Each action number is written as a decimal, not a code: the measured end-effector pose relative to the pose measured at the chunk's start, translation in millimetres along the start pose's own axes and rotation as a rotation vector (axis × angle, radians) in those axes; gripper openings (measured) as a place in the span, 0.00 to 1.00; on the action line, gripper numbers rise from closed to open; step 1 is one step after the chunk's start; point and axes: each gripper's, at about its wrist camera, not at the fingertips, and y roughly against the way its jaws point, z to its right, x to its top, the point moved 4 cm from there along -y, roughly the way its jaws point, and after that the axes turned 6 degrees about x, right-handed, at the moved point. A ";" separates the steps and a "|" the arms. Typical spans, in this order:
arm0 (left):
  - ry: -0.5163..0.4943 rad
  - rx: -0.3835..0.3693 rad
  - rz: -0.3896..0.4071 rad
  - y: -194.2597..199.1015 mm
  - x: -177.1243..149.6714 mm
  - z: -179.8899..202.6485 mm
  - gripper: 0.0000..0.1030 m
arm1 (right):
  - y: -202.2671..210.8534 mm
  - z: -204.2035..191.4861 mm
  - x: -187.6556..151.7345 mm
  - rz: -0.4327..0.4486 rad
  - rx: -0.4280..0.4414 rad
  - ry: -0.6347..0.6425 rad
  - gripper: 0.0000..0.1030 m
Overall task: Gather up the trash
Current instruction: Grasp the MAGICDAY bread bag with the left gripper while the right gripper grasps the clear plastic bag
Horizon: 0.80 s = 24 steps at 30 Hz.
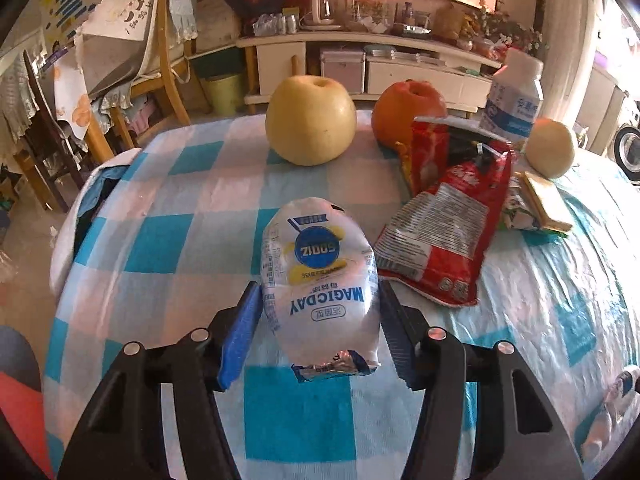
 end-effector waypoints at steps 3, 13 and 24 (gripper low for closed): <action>0.000 -0.010 0.010 12.2 -5.8 -0.5 0.57 | 3.2 1.8 -12.8 -0.018 0.023 -0.044 0.92; 0.008 -0.032 0.045 49.4 -20.7 -10.9 0.57 | -3.6 -18.4 -51.6 -0.038 -0.062 -0.095 0.92; 0.011 -0.042 0.067 66.7 -23.4 -20.4 0.57 | -6.3 -41.5 -52.2 -0.048 -0.074 -0.066 0.93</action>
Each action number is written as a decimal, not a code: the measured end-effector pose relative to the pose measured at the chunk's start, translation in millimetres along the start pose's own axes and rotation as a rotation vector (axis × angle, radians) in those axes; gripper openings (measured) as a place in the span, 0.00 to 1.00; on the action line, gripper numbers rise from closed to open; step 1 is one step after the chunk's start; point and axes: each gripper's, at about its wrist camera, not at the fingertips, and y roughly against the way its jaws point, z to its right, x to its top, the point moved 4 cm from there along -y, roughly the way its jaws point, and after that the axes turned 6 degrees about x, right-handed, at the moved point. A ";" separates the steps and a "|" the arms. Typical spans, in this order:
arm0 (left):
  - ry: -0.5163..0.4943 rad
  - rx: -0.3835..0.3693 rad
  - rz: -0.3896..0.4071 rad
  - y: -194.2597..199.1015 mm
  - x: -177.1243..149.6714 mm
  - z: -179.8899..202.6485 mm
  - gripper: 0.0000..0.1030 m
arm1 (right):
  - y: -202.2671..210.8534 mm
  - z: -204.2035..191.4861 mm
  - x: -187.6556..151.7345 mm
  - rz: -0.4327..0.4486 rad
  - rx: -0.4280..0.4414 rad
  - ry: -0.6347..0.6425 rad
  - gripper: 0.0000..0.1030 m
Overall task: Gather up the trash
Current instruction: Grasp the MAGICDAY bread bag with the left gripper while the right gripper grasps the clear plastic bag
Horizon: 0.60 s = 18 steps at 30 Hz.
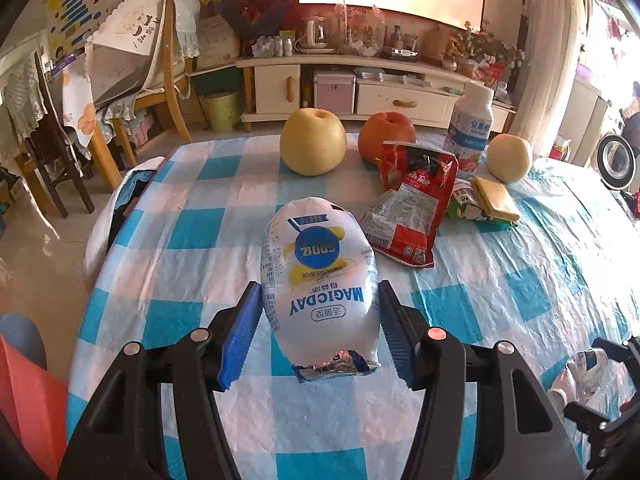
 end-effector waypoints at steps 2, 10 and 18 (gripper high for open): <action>0.000 -0.003 0.002 1.1 -0.2 0.0 0.57 | -4.9 -3.9 -3.1 -0.015 -0.021 -0.004 0.94; -0.008 -0.014 0.005 4.0 -1.3 1.4 0.57 | -17.5 -13.0 -9.5 -0.013 -0.096 0.006 0.97; -0.007 -0.019 0.013 7.0 0.4 2.4 0.58 | -13.7 -14.5 -3.0 -0.004 -0.037 -0.021 0.96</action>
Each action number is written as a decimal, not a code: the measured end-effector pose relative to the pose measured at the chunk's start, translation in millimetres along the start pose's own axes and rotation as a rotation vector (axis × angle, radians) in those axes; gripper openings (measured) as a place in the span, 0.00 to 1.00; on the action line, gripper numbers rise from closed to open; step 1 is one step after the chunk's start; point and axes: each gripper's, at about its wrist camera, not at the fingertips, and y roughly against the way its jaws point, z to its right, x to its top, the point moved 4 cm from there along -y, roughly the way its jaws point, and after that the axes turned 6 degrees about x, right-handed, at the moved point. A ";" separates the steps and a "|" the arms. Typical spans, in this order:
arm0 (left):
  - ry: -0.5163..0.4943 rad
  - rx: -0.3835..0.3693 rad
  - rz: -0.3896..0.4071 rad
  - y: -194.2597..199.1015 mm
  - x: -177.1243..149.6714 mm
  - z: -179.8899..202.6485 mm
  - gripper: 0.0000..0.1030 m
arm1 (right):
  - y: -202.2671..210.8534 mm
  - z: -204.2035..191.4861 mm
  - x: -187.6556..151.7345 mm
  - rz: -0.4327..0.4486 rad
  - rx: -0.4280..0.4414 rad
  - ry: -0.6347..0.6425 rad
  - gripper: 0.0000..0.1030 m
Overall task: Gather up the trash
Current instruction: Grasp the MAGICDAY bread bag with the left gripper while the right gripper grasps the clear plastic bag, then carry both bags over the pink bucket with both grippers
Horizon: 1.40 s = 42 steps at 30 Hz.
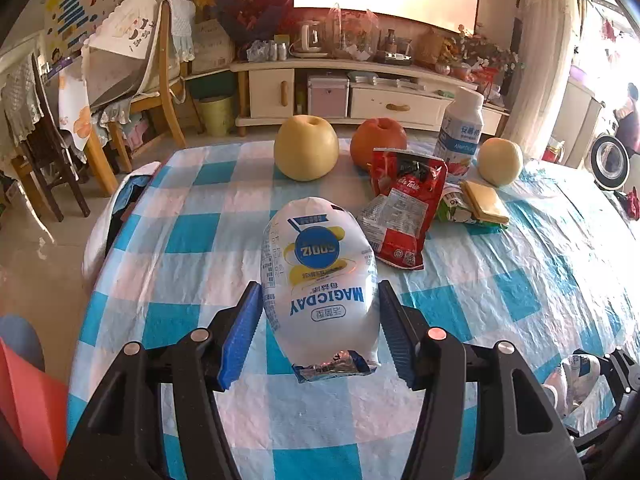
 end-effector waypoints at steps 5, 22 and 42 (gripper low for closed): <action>0.010 -0.005 0.007 3.8 1.4 -1.2 0.58 | 11.8 -11.4 8.1 0.044 -0.003 0.055 0.96; 0.021 0.030 0.091 53.0 3.4 -7.3 0.58 | 57.0 -38.8 40.0 0.166 0.025 0.112 0.96; 0.153 0.165 0.169 168.3 -23.7 -112.9 0.58 | 97.4 -155.2 77.8 0.268 0.137 0.317 0.96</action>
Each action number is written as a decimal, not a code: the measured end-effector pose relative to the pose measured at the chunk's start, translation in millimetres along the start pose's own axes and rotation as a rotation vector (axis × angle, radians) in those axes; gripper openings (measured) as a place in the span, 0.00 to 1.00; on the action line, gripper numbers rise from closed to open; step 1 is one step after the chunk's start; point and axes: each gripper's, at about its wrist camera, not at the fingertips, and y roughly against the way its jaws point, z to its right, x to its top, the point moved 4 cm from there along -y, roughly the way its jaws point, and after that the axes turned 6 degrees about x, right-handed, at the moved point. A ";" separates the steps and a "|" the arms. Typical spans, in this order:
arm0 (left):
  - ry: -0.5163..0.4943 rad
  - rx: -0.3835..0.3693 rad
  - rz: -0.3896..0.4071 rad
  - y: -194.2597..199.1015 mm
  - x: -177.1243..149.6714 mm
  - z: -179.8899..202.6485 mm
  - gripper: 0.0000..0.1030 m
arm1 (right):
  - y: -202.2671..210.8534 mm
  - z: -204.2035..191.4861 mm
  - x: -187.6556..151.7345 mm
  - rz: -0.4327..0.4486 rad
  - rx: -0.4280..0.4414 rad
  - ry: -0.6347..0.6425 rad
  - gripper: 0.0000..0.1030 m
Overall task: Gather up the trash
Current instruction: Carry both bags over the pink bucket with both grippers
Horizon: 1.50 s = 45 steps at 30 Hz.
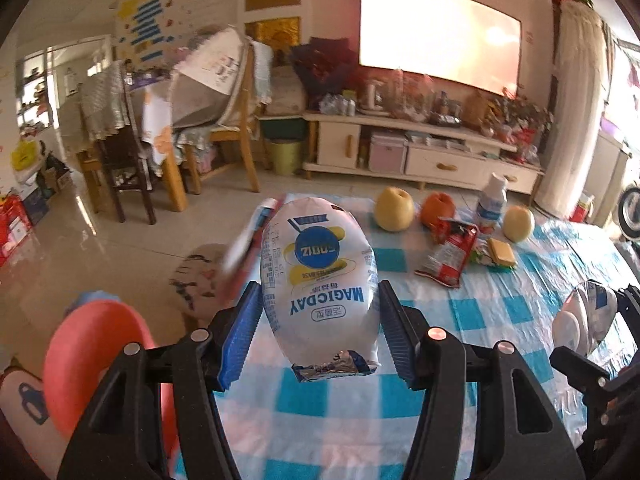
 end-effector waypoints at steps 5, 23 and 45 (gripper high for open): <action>0.047 0.027 0.020 23.0 5.2 -40.9 0.58 | -6.3 -36.5 29.8 0.018 0.049 0.048 0.96; 0.228 0.234 0.031 66.5 -9.1 -223.6 0.57 | -76.8 -217.1 131.0 0.048 0.298 0.216 0.96; 0.302 0.323 0.018 56.7 -22.9 -311.3 0.57 | -143.0 -321.9 178.4 0.029 0.413 0.265 0.96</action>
